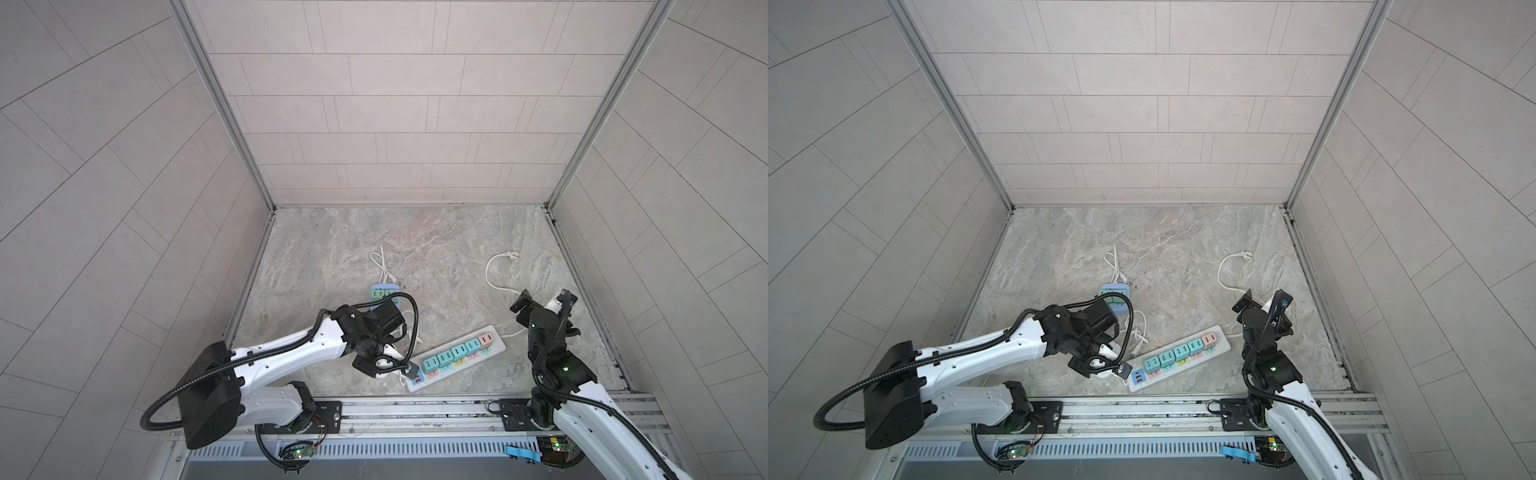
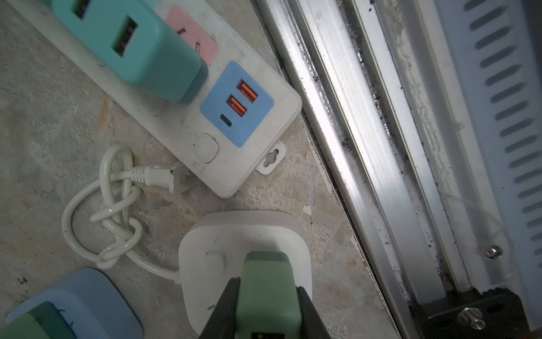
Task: Insert the plug
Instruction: 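Press the green adapter down into the white socket with the left gripper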
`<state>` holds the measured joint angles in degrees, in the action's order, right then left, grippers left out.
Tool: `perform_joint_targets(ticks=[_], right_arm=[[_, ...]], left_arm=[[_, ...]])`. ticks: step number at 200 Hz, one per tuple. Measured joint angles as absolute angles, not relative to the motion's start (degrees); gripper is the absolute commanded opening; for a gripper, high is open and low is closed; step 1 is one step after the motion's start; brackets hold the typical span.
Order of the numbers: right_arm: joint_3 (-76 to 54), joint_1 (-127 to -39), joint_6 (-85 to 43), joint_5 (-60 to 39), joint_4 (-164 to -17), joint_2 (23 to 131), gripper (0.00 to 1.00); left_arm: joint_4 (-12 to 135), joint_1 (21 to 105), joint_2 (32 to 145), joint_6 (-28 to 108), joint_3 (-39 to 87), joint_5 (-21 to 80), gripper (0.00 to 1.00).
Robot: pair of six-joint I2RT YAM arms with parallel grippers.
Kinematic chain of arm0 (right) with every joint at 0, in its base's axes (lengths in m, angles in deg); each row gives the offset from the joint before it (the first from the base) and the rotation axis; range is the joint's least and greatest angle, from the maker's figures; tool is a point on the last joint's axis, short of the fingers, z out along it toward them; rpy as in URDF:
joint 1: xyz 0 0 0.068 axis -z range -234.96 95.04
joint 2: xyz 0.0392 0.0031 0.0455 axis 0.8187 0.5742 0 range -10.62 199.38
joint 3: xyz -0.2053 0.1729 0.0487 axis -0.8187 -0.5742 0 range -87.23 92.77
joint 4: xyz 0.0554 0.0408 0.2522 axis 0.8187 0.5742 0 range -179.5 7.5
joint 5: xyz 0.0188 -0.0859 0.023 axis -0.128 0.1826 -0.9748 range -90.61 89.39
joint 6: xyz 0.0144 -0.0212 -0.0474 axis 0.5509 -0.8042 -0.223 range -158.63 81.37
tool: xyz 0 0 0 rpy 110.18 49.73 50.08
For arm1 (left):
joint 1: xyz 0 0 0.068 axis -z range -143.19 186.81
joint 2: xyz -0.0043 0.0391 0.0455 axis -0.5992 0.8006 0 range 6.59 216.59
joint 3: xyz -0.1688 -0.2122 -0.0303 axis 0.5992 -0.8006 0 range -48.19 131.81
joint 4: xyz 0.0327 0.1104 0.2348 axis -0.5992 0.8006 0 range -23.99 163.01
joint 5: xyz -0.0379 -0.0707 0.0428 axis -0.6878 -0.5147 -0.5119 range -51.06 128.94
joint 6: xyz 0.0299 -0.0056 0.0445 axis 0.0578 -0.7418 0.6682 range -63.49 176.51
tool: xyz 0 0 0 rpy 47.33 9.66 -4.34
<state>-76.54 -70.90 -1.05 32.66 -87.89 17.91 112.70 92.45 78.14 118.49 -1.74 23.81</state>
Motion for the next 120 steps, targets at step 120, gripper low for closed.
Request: perform_joint_targets(ticks=[120], right_arm=[[-76.54,-70.9,-1.05,32.66,-87.89,17.91,1.0]], left_arm=[[110.56,92.42,78.64,118.62,-1.98,24.2,0.0]])
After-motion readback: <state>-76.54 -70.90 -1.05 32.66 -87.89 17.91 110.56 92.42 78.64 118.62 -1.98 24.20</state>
